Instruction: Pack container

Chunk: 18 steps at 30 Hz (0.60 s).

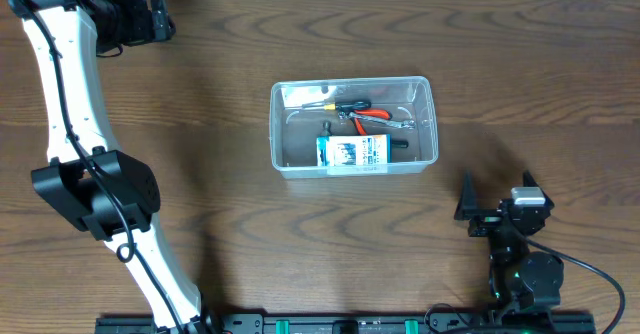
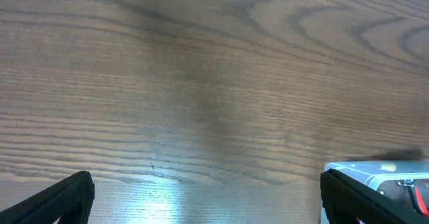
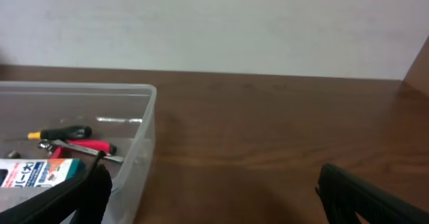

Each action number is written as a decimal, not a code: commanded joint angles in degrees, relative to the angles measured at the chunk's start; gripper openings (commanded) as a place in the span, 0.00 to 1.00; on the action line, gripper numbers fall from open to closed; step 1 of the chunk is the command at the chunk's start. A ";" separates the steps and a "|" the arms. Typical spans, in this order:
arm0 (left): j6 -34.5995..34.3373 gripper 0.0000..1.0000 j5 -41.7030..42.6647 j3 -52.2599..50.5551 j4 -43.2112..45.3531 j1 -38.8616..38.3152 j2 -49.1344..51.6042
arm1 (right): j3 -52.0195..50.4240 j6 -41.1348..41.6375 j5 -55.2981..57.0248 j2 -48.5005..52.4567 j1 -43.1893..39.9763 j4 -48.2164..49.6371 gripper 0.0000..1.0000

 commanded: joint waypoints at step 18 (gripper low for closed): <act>-0.07 0.98 0.52 0.98 -0.15 0.24 -0.24 | -0.09 -5.84 0.39 -0.52 0.39 -0.33 0.99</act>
